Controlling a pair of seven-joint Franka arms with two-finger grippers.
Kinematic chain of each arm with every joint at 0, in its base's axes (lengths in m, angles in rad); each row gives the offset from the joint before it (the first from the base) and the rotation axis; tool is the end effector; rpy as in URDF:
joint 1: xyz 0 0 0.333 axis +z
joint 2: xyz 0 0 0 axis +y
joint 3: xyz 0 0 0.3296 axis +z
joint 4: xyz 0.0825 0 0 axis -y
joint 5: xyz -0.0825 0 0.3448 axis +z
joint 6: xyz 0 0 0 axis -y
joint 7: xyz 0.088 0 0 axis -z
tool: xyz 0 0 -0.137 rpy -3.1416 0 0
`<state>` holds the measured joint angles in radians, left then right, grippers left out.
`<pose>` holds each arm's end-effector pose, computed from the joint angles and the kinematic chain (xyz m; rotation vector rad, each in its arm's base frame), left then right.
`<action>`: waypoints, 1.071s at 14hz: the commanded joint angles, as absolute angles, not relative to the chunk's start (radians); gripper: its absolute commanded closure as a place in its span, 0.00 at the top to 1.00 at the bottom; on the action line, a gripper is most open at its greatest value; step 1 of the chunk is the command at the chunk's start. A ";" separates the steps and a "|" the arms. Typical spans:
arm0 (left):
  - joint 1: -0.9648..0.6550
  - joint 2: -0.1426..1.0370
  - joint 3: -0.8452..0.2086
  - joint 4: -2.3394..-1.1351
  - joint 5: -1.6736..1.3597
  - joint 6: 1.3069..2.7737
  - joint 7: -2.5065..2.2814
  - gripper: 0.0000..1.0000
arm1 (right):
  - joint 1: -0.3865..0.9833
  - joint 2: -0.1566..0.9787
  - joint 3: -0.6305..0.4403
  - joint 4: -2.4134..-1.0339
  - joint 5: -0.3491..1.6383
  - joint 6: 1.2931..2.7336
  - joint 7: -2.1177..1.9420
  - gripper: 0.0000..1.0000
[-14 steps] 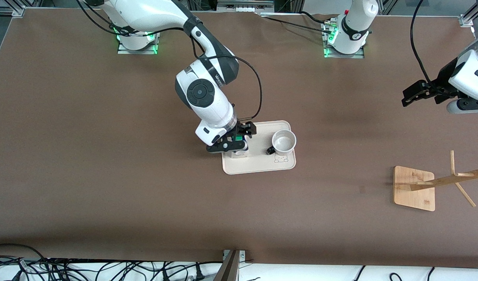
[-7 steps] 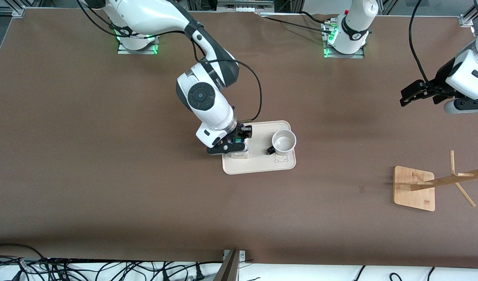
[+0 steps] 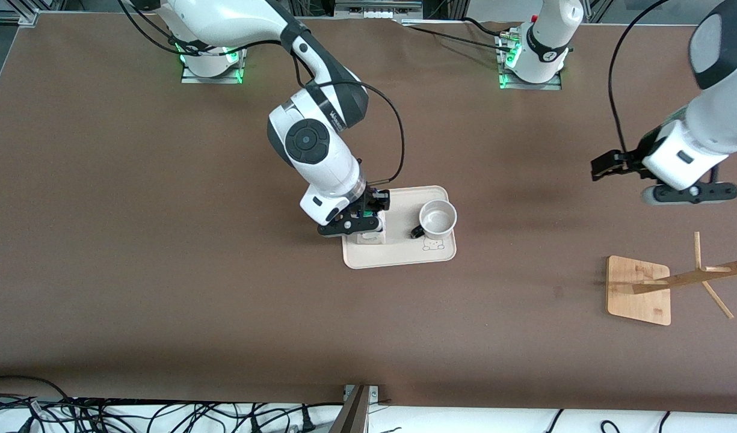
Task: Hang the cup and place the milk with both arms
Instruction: 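Carry the carton off with the right gripper while the left gripper reaches the mug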
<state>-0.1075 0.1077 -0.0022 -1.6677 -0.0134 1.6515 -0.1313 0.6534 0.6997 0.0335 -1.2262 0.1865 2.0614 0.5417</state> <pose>0.5388 -0.0610 0.5157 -3.1338 -0.0368 0.1955 0.5620 0.4716 0.3674 -2.9061 -0.0856 -0.0006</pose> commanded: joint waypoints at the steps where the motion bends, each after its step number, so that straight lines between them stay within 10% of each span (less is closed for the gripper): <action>1: -0.109 0.112 -0.089 -1.683 0.009 1.654 -0.115 1.00 | 0.632 0.606 0.020 -1.218 0.172 1.956 0.546 0.35; 15: -0.267 0.380 -0.279 -1.798 0.008 2.029 -0.017 1.00 | 0.307 0.486 -0.047 -1.092 0.166 1.416 0.186 0.36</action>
<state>-0.2357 0.3434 -0.2815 -1.8088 -0.0135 2.0130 -0.0764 0.3252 0.4978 -0.0463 -1.0999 0.1809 1.4676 0.2484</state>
